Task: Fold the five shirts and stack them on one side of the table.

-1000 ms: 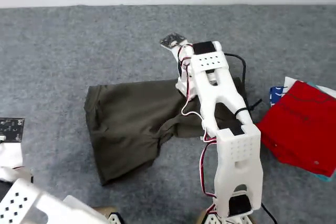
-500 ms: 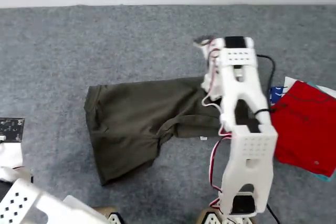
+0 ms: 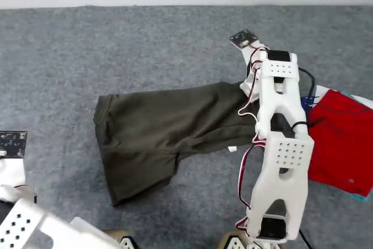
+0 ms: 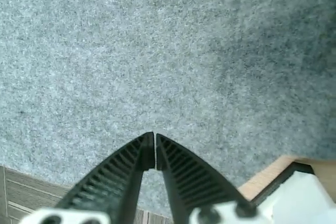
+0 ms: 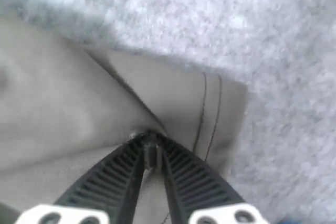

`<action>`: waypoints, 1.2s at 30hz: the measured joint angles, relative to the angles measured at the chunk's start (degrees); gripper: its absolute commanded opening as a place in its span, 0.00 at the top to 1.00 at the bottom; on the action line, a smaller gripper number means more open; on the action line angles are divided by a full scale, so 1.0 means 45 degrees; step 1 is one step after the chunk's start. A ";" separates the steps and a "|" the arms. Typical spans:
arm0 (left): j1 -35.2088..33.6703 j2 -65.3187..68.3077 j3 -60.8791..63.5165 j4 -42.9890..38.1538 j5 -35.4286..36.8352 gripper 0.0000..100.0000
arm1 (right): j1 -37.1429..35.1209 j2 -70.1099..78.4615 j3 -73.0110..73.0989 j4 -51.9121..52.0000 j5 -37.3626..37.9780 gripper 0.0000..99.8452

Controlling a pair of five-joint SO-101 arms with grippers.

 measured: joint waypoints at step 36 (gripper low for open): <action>0.0000 0.0000 0.0000 -0.0371 0.0000 0.99 | 0.1446 -0.1387 0.1954 0.6212 -0.0606 0.99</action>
